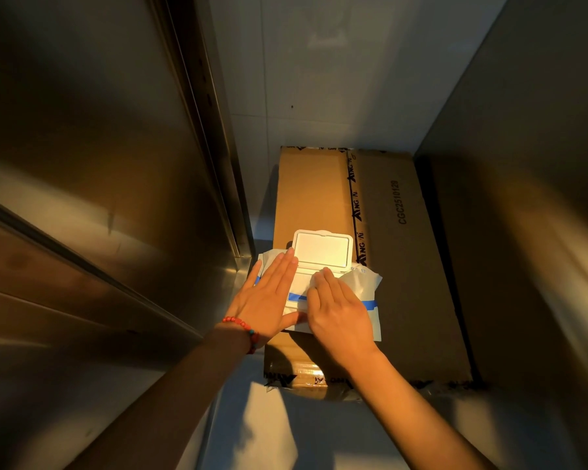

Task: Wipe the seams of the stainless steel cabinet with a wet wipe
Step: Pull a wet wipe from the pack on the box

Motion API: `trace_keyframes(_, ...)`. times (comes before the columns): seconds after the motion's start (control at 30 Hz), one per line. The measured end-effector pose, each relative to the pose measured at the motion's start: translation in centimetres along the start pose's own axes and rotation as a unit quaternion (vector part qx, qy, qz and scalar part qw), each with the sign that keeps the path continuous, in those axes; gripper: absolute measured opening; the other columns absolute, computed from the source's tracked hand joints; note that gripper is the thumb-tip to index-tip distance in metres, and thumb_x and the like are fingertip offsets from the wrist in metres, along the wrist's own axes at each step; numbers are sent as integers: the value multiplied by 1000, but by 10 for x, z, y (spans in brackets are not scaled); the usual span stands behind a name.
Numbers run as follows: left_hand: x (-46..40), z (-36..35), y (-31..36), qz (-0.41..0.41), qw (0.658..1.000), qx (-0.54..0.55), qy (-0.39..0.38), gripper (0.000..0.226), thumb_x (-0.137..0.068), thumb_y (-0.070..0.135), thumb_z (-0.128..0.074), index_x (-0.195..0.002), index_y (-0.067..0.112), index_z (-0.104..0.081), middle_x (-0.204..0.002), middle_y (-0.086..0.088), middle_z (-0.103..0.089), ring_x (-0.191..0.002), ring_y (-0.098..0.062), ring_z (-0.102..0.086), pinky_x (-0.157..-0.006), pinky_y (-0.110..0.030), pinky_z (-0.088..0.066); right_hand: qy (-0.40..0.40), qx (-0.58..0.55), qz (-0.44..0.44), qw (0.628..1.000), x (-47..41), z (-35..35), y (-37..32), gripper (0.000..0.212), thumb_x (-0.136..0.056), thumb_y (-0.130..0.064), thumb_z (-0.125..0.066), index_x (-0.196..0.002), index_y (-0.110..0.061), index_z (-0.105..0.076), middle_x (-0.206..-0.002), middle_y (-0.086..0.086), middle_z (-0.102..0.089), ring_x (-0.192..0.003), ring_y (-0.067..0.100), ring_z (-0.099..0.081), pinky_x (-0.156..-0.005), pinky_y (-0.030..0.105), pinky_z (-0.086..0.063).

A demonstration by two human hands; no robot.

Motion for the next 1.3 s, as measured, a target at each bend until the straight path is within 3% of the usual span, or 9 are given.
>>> trace_keyframes(0.17,1,1,2,-1,1000,-7,-7,80,-94,57,-29,-126,24,36,-154,-4,23,-142,-17,18,-116,-40,9,-1,-10,-32,999,2,-3,5,56,-46,-29,-94,-89,0,-74,-92,17,-72,-89,28,-70,-73,34,-59)
trace_keyframes(0.57,2,3,2,10,1000,-6,-15,80,-93,58,-29,-126,23,35,-154,-4,22,-142,-17,18,-116,-39,9,11,-28,-28,999,5,-6,5,55,-40,-30,-95,-83,-1,-75,-89,14,-73,-84,25,-71,-69,33,-59)
trace_keyframes(0.8,1,2,1,12,1000,-5,-8,83,-93,59,-29,-127,20,36,-155,-3,22,-142,-16,18,-117,-39,9,57,-49,-13,997,9,0,3,53,-41,-27,-95,-83,-1,-75,-87,14,-73,-82,24,-72,-68,31,-57)
trace_keyframes(1.3,2,2,1,10,1000,1,-9,77,-91,62,-25,-127,27,34,-154,-2,22,-142,-15,18,-116,-39,11,94,-67,32,993,27,13,-4,53,-44,-27,-94,-88,-3,-76,-92,13,-73,-85,23,-71,-72,32,-56)
Point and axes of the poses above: each hand's wrist, its own x-axis away from the middle knuckle, its own z-axis out of the back of the hand, y = z × x, the point moved 10 cm from there along -x, towards the middle knuckle
